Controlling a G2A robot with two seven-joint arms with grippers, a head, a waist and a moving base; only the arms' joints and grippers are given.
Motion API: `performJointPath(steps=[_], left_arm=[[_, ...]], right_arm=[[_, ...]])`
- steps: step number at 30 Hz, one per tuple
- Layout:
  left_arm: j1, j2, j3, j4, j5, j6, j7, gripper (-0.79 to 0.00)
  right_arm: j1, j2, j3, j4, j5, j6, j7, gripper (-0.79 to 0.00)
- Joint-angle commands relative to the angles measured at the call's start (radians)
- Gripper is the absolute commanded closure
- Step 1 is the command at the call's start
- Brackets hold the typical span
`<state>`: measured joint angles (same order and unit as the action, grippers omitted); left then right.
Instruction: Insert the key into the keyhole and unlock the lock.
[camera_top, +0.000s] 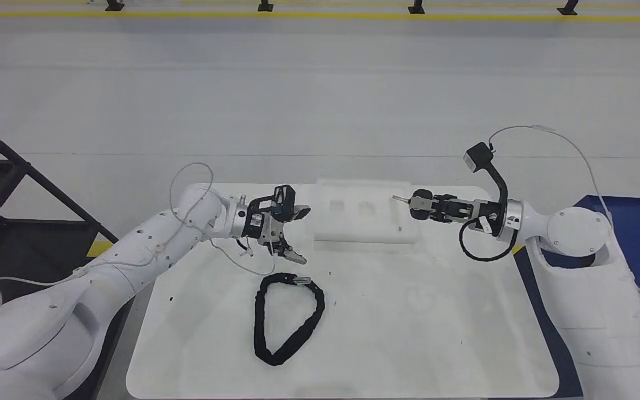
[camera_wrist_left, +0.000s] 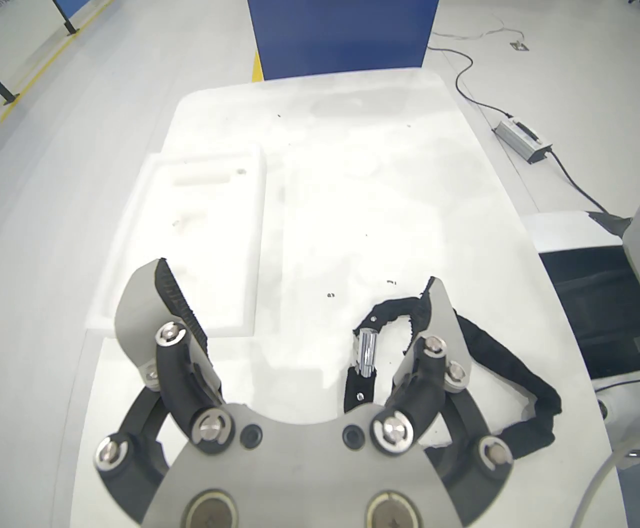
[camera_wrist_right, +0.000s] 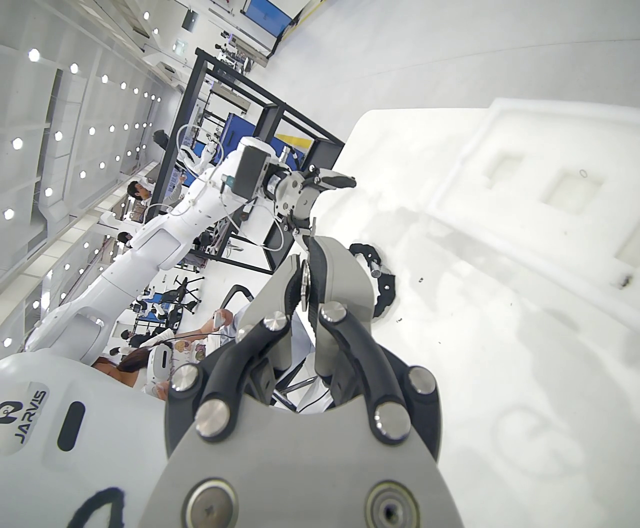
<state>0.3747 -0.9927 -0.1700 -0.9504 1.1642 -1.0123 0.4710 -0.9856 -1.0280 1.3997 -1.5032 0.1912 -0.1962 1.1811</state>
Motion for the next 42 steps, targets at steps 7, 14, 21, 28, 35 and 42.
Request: performJointPath(steps=[7,14,21,28,35,42], left_arm=[[0.035,-0.013,0.0,0.006,0.17,0.0,-0.032,-0.785],[0.039,-0.021,0.0,0.011,0.215,0.0,-0.025,-0.785],[0.039,-0.021,0.0,0.011,0.215,0.0,-0.025,-0.785],[0.055,-0.019,-0.01,-0.004,0.222,0.036,-0.037,-0.785],[0.084,-0.018,-0.014,0.025,0.313,0.038,0.041,-0.785],[0.1,-0.051,-0.001,0.102,0.395,0.051,0.103,-0.785]], right_arm=[[0.0,0.0,0.0,0.0,0.0,0.0,0.0,0.0],[0.0,0.0,0.0,0.0,0.0,0.0,0.0,0.0],[0.0,0.0,0.0,0.0,0.0,0.0,0.0,0.0],[0.0,0.0,0.0,0.0,0.0,0.0,0.0,0.0],[0.0,0.0,0.0,0.0,0.0,0.0,0.0,0.0],[0.0,0.0,0.0,0.0,0.0,0.0,0.0,0.0]])
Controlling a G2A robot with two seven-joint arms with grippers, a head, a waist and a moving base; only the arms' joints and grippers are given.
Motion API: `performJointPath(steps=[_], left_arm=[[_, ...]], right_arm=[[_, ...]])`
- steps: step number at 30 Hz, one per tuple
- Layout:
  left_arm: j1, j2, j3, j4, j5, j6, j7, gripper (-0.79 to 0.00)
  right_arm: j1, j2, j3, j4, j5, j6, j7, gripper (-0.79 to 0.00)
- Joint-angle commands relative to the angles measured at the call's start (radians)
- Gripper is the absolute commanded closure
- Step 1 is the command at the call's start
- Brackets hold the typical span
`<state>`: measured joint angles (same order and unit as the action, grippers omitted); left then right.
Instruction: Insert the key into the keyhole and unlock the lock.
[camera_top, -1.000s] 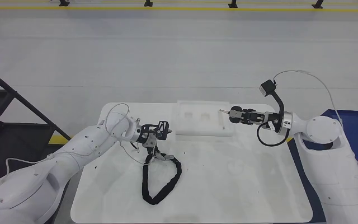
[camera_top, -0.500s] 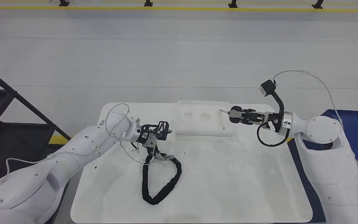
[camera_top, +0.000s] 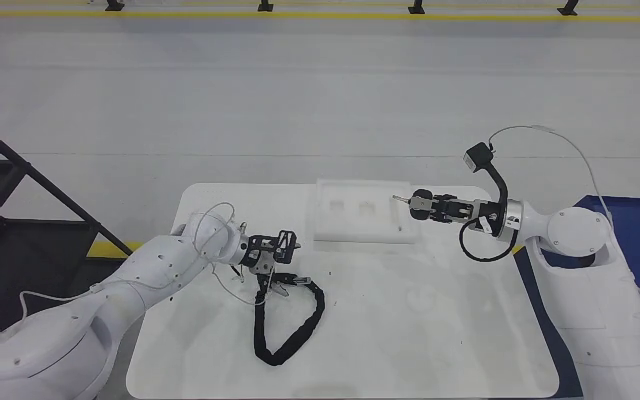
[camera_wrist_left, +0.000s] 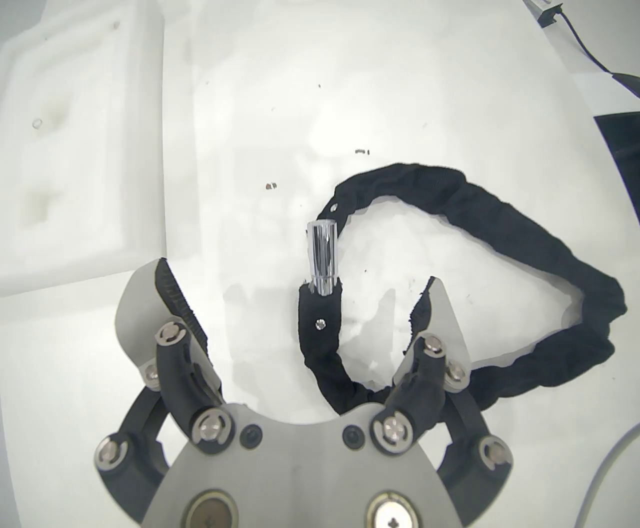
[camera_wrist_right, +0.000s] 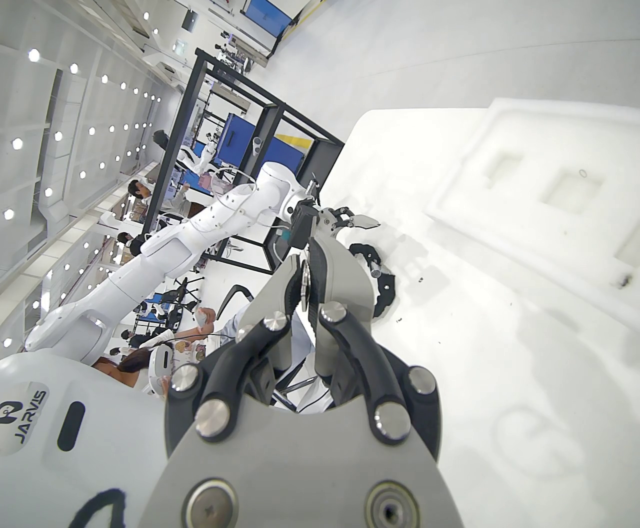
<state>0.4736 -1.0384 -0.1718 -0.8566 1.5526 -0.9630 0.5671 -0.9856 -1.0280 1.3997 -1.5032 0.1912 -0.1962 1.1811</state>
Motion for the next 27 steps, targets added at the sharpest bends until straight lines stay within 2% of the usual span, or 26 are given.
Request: performJointPath(steps=[1,9,14,17,20,27], left_arm=[[0.003,-0.011,0.002,0.019,0.015,0.004,0.013,-0.785],[0.017,-0.061,0.002,0.085,0.114,0.008,0.08,-0.785],[0.021,-0.082,0.002,0.122,0.167,0.012,0.13,-0.77],[0.023,-0.092,0.002,0.144,0.19,0.011,0.154,-0.628],[0.025,-0.1,0.002,0.157,0.213,0.012,0.175,-0.391],[0.027,-0.114,0.002,0.184,0.258,0.019,0.211,-0.329]], right_arm=[[0.0,0.0,0.0,0.0,0.0,0.0,0.0,0.0],[0.0,0.0,0.0,0.0,0.0,0.0,0.0,0.0],[0.0,0.0,0.0,0.0,0.0,0.0,0.0,0.0],[0.0,0.0,0.0,0.0,0.0,0.0,0.0,0.0],[0.0,0.0,0.0,0.0,0.0,0.0,0.0,0.0],[0.0,0.0,0.0,0.0,0.0,0.0,0.0,0.0]])
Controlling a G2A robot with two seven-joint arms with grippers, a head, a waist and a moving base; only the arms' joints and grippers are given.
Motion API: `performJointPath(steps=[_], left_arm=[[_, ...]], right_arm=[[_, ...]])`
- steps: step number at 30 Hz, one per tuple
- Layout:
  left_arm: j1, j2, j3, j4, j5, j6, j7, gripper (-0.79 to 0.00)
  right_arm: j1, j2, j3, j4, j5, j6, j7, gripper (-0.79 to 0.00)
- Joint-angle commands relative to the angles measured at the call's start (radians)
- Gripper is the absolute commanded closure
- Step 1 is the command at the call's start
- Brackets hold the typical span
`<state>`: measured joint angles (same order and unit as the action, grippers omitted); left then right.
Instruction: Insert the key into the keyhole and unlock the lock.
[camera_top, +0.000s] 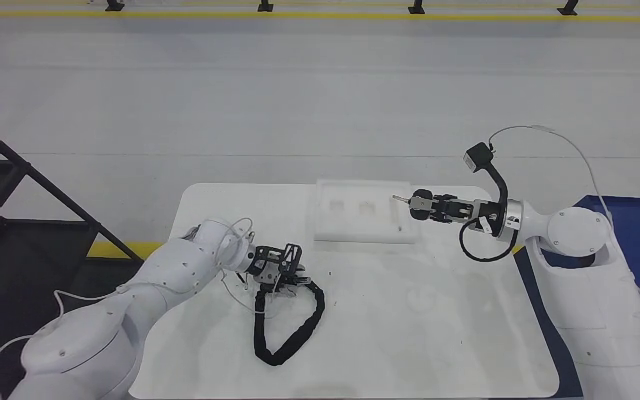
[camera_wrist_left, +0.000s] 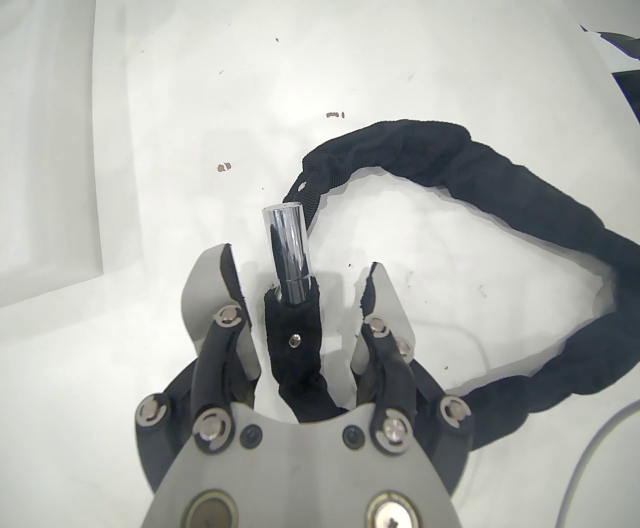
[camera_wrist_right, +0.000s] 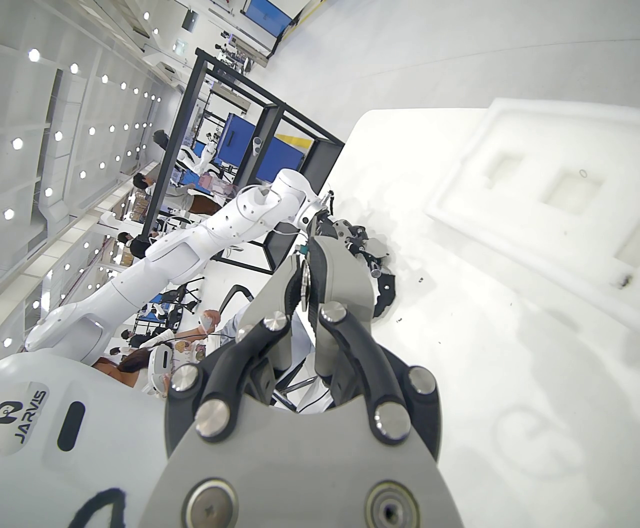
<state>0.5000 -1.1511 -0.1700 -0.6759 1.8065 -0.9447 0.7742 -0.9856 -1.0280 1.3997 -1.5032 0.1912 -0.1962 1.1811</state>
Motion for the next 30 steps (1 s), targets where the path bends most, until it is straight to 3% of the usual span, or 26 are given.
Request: performJointPath(steps=[1,11,12,14,23,30], left_arm=[[0.001,-0.004,0.0,0.008,0.009,0.003,0.007,-0.32],[0.0,-0.029,0.0,0.044,0.033,0.003,0.038,-0.231],[0.0,-0.031,0.0,0.046,0.035,0.002,0.042,-0.206],[0.0,-0.035,0.0,0.047,0.039,0.0,0.047,0.0],[-0.009,-0.046,-0.02,0.078,0.0,-0.02,0.081,0.0],[-0.005,-0.024,-0.036,0.031,-0.081,-0.011,0.09,0.0]], right_arm=[[0.0,0.0,0.0,0.0,0.0,0.0,0.0,0.0],[0.0,0.0,0.0,0.0,0.0,0.0,0.0,0.0],[0.0,0.0,0.0,0.0,0.0,0.0,0.0,0.0],[0.0,0.0,0.0,0.0,0.0,0.0,0.0,0.0],[0.0,0.0,0.0,0.0,0.0,0.0,0.0,0.0],[0.0,0.0,0.0,0.0,0.0,0.0,0.0,0.0]])
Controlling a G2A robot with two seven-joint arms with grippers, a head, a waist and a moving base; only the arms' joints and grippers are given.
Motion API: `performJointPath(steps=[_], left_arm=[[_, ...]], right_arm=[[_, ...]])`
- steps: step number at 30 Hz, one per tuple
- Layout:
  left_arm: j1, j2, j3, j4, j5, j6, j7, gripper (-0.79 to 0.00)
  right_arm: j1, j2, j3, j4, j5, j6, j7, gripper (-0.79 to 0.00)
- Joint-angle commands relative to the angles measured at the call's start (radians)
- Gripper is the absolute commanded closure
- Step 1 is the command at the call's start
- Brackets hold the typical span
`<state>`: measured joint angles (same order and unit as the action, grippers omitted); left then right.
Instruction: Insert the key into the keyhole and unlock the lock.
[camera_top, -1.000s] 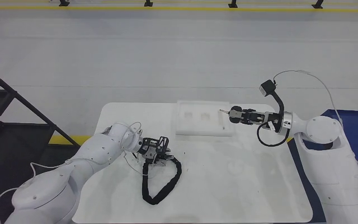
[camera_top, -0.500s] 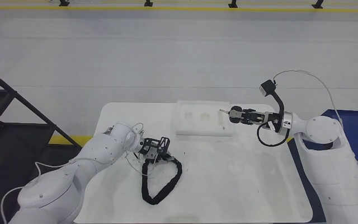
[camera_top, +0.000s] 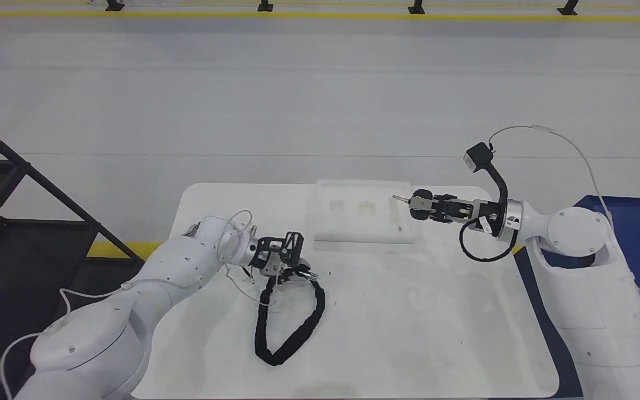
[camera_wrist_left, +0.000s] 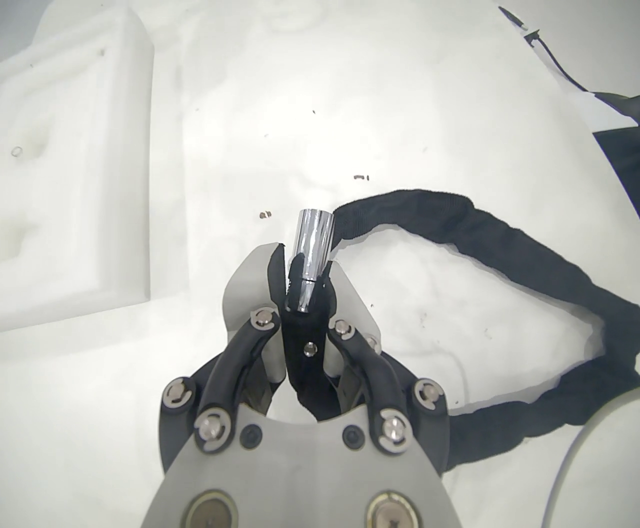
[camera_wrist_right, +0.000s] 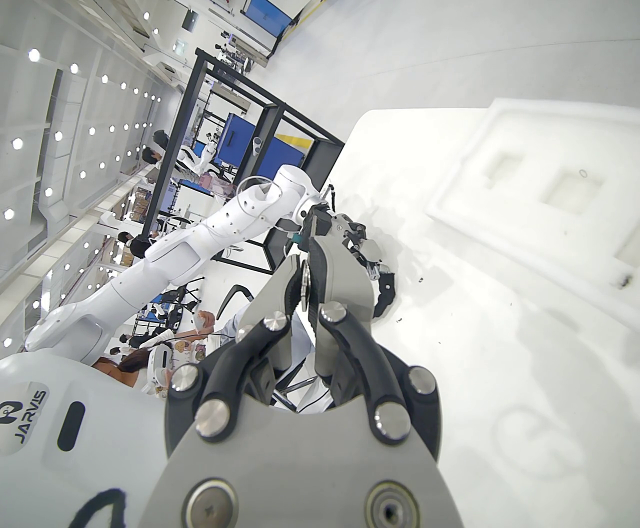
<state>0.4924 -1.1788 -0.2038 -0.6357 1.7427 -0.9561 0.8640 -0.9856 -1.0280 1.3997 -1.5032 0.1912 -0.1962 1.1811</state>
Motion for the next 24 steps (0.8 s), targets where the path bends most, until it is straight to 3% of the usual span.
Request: performJointPath(steps=[1,6,14,24], left_arm=[[0.004,0.012,-0.005,-0.025,-0.043,-0.001,-0.001,0.0],[0.01,0.046,-0.013,-0.107,-0.132,-0.002,-0.002,0.0],[0.024,0.128,-0.02,-0.288,-0.277,0.039,0.039,0.0],[0.01,0.213,-0.019,-0.449,-0.335,0.162,0.163,0.0]], right_arm=[[0.0,0.0,0.0,0.0,0.0,0.0,0.0,0.0],[-0.003,0.0,-0.002,-0.002,-0.002,0.001,-0.004,0.0],[-0.025,0.009,-0.057,-0.12,-0.097,0.084,0.058,0.0],[-0.055,0.023,-0.058,-0.251,-0.051,0.222,0.143,0.0]])
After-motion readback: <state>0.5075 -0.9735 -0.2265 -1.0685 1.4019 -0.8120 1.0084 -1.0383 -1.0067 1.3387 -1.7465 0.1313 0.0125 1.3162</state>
